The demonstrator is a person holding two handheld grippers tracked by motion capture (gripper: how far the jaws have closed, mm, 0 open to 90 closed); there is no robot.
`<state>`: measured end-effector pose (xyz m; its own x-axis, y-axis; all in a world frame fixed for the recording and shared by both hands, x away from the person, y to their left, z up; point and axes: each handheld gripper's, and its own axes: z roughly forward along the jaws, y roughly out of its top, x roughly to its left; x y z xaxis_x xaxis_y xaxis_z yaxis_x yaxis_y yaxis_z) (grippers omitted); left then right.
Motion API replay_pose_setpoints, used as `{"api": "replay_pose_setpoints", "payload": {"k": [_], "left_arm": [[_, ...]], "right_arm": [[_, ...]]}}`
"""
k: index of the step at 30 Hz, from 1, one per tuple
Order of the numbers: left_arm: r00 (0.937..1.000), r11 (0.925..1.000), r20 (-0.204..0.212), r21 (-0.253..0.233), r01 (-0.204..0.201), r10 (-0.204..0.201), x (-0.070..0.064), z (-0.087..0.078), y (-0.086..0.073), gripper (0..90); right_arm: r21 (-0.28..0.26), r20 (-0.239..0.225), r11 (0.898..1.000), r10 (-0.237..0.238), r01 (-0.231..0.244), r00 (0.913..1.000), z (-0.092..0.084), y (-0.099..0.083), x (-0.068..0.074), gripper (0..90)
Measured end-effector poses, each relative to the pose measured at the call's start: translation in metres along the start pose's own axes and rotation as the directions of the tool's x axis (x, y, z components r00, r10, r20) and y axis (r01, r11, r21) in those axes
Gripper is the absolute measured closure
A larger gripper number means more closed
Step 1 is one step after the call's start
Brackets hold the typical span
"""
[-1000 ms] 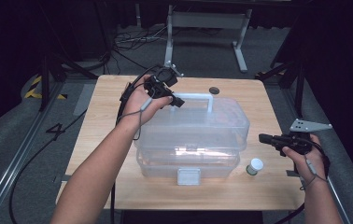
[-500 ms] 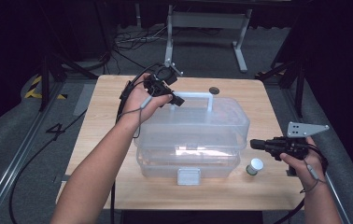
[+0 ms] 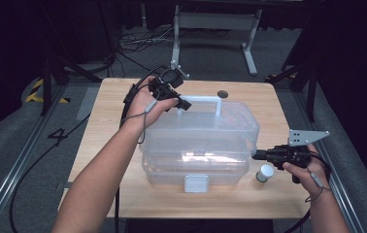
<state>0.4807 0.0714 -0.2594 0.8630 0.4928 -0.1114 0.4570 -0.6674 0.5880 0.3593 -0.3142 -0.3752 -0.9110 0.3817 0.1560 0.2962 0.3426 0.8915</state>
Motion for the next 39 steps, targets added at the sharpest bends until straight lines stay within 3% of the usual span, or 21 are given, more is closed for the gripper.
{"api": "replay_pose_setpoints", "payload": {"k": [16,22,27,32,35,39], "left_arm": [[0.9999,0.9998,0.013,-0.018,0.000,0.000,-0.001,-0.001,-0.003,70.1],[0.9991,0.9992,0.036,-0.034,-0.022,0.024,-0.003,-0.002,-0.005,60.6],[0.9989,0.9982,0.025,-0.045,-0.039,0.040,-0.006,-0.003,-0.007,56.3],[0.9996,0.9983,-0.028,-0.058,-0.005,0.003,-0.001,-0.005,-0.009,47.0],[0.9989,0.9966,-0.046,-0.082,-0.012,0.008,0.002,-0.006,-0.013,41.9],[0.9990,0.9918,-0.041,-0.128,0.009,-0.014,0.003,-0.014,-0.021,42.2]], "right_arm": [[-0.015,-0.011,1.000,0.011,-0.011,0.9999,0.003,-0.002,-0.001,89.6],[-0.008,0.001,1.000,0.005,-0.005,1.0000,0.003,-0.001,-0.001,89.8],[0.015,0.003,1.000,0.000,0.000,1.0000,0.004,0.001,-0.001,89.8],[0.022,-0.005,1.000,-0.003,0.004,1.0000,0.008,0.003,-0.002,89.8],[0.022,-0.006,1.000,-0.004,0.004,1.0000,0.008,0.004,-0.002,89.7],[0.003,-0.002,1.000,-0.008,0.008,1.0000,0.007,0.006,-0.002,89.7]]}}
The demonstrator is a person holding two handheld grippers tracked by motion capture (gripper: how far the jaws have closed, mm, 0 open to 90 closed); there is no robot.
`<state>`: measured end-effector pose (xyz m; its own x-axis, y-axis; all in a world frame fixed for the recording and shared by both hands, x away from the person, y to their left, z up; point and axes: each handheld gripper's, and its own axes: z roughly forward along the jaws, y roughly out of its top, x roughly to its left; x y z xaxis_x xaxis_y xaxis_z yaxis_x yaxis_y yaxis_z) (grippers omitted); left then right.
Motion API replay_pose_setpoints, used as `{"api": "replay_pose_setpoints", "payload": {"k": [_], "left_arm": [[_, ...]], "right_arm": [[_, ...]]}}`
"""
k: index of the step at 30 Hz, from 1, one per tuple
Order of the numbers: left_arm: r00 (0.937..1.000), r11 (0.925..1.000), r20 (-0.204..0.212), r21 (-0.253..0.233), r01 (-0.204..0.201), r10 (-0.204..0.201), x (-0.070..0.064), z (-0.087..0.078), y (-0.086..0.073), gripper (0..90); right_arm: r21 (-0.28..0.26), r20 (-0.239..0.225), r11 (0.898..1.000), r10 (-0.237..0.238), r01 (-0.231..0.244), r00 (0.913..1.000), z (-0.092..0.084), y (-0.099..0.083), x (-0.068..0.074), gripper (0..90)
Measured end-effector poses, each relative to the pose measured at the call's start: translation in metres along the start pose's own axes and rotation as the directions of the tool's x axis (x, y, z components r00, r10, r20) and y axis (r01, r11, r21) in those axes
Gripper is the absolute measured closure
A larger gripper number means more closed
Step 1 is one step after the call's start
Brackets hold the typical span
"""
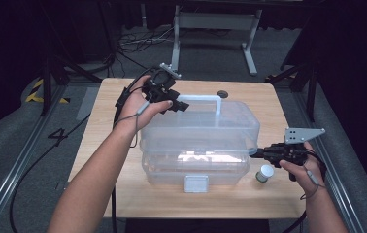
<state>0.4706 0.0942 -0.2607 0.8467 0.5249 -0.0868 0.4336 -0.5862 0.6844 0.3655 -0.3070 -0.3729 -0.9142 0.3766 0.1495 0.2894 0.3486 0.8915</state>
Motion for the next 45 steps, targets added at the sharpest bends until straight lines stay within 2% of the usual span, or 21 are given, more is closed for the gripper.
{"api": "replay_pose_setpoints", "payload": {"k": [2,3,5,11,14,20,21,22,25,26,29,31,33,39,40,41,43,45], "left_arm": [[0.9999,0.9990,-0.009,-0.043,0.009,-0.010,-0.001,-0.009,-0.003,42.7],[0.9996,0.9964,-0.026,-0.085,0.004,-0.006,-0.003,-0.019,-0.007,43.3],[0.9992,0.9912,-0.031,-0.131,0.021,-0.025,-0.006,-0.030,-0.013,45.0],[0.9984,0.9769,-0.045,-0.212,0.025,-0.036,-0.011,-0.056,-0.027,48.2],[0.9977,0.9718,-0.045,-0.232,0.039,-0.051,-0.014,-0.065,-0.033,48.5],[0.9971,0.9554,-0.046,-0.292,0.045,-0.061,-0.020,-0.085,-0.045,51.2],[0.9971,0.9554,-0.046,-0.292,0.045,-0.061,-0.020,-0.085,-0.045,51.5],[0.9963,0.9501,-0.047,-0.307,0.054,-0.072,-0.021,-0.091,-0.050,51.7],[0.9959,0.9505,-0.033,-0.303,0.070,-0.084,-0.023,-0.097,-0.057,53.0],[0.9960,0.9479,-0.022,-0.309,0.075,-0.086,-0.024,-0.099,-0.059,53.1],[0.9952,0.9324,0.005,-0.349,0.093,-0.098,-0.028,-0.106,-0.067,54.0],[0.9963,0.9325,-0.003,-0.352,0.080,-0.086,-0.030,-0.109,-0.071,54.6],[0.9973,0.9375,-0.005,-0.341,0.067,-0.073,-0.033,-0.109,-0.075,55.0],[0.9975,0.9430,0.000,-0.326,0.067,-0.071,-0.038,-0.106,-0.085,54.9],[0.9976,0.9435,0.003,-0.325,0.066,-0.069,-0.039,-0.107,-0.087,54.8],[0.9962,0.9447,0.018,-0.316,0.087,-0.086,-0.040,-0.107,-0.090,54.3],[0.9948,0.9459,0.029,-0.308,0.102,-0.097,-0.043,-0.107,-0.095,55.2],[0.9942,0.9411,0.049,-0.321,0.107,-0.096,-0.045,-0.106,-0.099,55.8]], "right_arm": [[-0.012,-0.002,1.000,-0.001,0.001,1.0000,0.000,0.002,0.000,89.7],[-0.020,-0.009,1.000,-0.004,0.004,1.0000,0.001,0.003,0.000,89.7],[-0.017,-0.008,1.000,-0.010,0.010,0.9999,0.002,0.005,0.000,89.7],[-0.024,-0.010,0.999,-0.021,0.020,0.9997,0.004,0.010,-0.003,89.7],[-0.039,-0.008,0.999,-0.014,0.014,0.9999,0.002,0.013,-0.005,89.8],[-0.047,0.009,0.999,-0.009,0.010,0.9999,0.002,0.018,-0.009,89.8],[-0.049,0.012,0.999,-0.009,0.010,0.9999,0.002,0.019,-0.009,89.8],[-0.052,0.014,0.999,-0.010,0.010,0.9999,0.002,0.020,-0.010,89.8],[-0.062,0.026,0.998,0.000,0.002,0.9997,0.002,0.022,-0.010,89.8],[-0.064,0.032,0.998,0.011,-0.009,0.9994,0.002,0.023,-0.011,89.8],[-0.059,0.074,0.997,0.057,-0.052,0.9956,0.003,0.026,-0.011,89.8],[-0.060,0.090,0.996,0.070,-0.065,0.9935,0.004,0.027,-0.010,89.9],[-0.065,0.104,0.995,0.085,-0.078,0.9909,0.004,0.028,-0.010,89.9],[-0.086,0.123,0.992,0.105,-0.095,0.9868,0.004,0.029,-0.010,89.9],[-0.094,0.141,0.991,0.109,-0.096,0.9840,0.004,0.030,-0.010,89.9],[-0.099,0.147,0.990,0.109,-0.095,0.9831,0.004,0.030,-0.010,89.9],[-0.108,0.162,0.990,0.104,-0.088,0.9812,0.005,0.031,-0.009,89.9],[-0.114,0.179,0.991,0.097,-0.077,0.9790,0.005,0.031,-0.009,89.8]]}}
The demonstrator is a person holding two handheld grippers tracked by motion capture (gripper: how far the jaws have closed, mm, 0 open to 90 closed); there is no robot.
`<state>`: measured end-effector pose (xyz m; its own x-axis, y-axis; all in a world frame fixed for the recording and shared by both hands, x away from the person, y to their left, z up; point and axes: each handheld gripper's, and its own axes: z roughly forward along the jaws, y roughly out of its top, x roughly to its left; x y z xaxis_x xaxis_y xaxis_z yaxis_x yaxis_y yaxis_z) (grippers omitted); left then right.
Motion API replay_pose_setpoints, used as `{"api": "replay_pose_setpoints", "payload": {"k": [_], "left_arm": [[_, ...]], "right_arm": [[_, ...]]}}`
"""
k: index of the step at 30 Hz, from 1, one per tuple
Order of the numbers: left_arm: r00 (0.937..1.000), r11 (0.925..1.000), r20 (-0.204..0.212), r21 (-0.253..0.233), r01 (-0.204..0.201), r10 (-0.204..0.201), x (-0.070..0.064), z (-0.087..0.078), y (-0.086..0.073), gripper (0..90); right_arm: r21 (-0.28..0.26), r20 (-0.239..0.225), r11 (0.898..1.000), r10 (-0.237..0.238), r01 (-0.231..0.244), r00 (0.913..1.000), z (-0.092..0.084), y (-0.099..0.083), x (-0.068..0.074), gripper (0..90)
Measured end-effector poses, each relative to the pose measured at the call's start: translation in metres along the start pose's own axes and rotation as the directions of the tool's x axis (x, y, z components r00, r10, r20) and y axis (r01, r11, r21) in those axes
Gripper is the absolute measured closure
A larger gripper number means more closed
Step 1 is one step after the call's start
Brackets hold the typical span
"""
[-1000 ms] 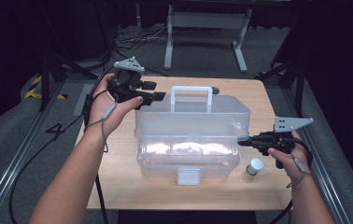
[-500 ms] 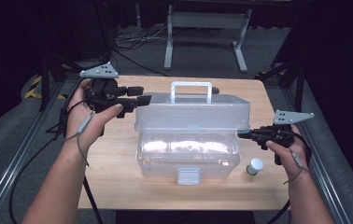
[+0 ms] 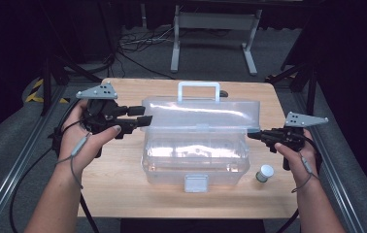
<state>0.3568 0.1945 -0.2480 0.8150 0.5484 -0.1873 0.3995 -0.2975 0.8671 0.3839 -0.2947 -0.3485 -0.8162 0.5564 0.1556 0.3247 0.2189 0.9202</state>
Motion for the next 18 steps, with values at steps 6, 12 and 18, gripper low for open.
{"api": "replay_pose_setpoints", "payload": {"k": [6,12,18], "left_arm": [[0.9997,0.9995,0.015,-0.026,-0.019,0.019,-0.004,-0.003,-0.014,56.9],[0.9988,0.9978,0.000,-0.045,-0.050,0.050,-0.007,0.001,-0.029,56.9],[0.9982,0.9980,0.051,-0.056,-0.028,0.031,-0.007,0.006,-0.043,55.9]], "right_arm": [[-0.004,0.018,1.000,-0.005,0.005,0.9998,0.001,0.002,0.001,89.7],[0.001,0.037,1.000,-0.017,0.017,0.9992,0.001,0.003,0.003,89.6],[-0.011,0.040,1.000,0.006,-0.006,0.9992,0.001,0.004,0.003,87.7]]}}
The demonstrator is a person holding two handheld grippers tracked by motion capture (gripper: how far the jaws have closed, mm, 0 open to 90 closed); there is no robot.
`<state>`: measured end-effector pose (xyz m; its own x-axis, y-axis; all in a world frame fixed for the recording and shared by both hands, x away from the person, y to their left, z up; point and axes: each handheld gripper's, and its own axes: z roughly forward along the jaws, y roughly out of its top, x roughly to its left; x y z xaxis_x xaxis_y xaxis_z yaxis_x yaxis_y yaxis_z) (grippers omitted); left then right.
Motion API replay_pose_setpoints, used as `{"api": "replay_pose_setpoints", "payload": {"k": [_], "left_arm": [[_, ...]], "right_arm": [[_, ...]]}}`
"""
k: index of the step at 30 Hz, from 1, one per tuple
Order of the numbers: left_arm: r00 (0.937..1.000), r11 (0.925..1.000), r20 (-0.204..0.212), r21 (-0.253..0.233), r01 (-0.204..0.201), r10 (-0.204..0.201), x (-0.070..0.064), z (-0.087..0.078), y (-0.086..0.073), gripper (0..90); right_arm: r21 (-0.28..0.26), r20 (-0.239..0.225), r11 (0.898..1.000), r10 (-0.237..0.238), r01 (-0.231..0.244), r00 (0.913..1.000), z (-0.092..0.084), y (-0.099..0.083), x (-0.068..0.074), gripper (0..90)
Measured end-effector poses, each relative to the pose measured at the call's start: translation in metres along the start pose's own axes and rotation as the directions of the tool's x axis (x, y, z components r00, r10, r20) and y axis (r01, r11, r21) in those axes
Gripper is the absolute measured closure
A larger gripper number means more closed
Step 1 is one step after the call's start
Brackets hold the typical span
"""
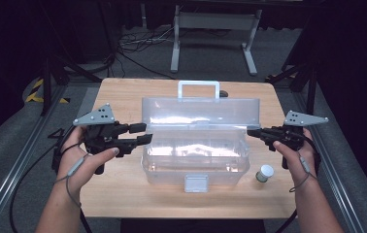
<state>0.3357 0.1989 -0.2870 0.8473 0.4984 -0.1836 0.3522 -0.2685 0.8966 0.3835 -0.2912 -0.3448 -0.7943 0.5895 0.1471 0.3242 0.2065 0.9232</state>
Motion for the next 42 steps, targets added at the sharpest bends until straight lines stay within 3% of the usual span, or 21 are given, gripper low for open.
{"api": "replay_pose_setpoints", "payload": {"k": [5,8,14,16,22,26,34,39,42], "left_arm": [[0.9997,0.9996,0.004,-0.011,0.026,-0.026,0.001,0.006,-0.011,56.2],[0.9999,0.9995,-0.001,-0.025,0.017,-0.017,0.002,0.011,-0.017,58.9],[0.9981,0.9957,0.036,-0.076,0.053,-0.050,0.002,0.016,-0.024,60.2],[0.9989,0.9986,0.037,-0.044,0.031,-0.029,0.001,0.020,-0.026,60.3],[0.9998,0.9999,0.018,-0.013,0.006,-0.006,0.001,0.028,-0.031,62.1],[0.9997,0.9998,0.024,-0.019,0.001,0.000,0.004,0.033,-0.035,62.1],[0.9956,0.9991,-0.093,-0.040,-0.014,0.010,0.015,0.045,-0.043,62.4],[0.9898,0.9982,-0.141,-0.054,-0.026,0.018,0.019,0.050,-0.044,64.7],[0.9889,0.9984,-0.149,-0.053,-0.018,0.010,0.021,0.053,-0.046,65.5]], "right_arm": [[-0.007,0.005,1.000,0.005,-0.005,1.0000,0.000,-0.001,0.000,87.9],[-0.008,0.008,1.000,0.005,-0.005,1.0000,0.000,-0.001,0.001,87.6],[-0.012,0.000,1.000,0.009,-0.009,1.0000,0.000,-0.002,0.001,86.8],[-0.016,0.004,1.000,0.011,-0.011,0.9999,0.000,-0.002,0.001,87.1],[-0.021,0.008,1.000,0.013,-0.013,0.9999,0.001,-0.002,0.001,87.1],[-0.023,0.013,1.000,0.013,-0.012,0.9998,0.001,-0.002,0.002,87.1],[-0.024,0.019,1.000,0.006,-0.005,0.9998,0.002,-0.003,0.003,87.0],[-0.026,0.016,1.000,0.004,-0.004,0.9999,0.001,-0.005,0.004,86.6],[-0.028,0.018,1.000,0.004,-0.003,0.9998,0.001,-0.005,0.004,86.3]]}}
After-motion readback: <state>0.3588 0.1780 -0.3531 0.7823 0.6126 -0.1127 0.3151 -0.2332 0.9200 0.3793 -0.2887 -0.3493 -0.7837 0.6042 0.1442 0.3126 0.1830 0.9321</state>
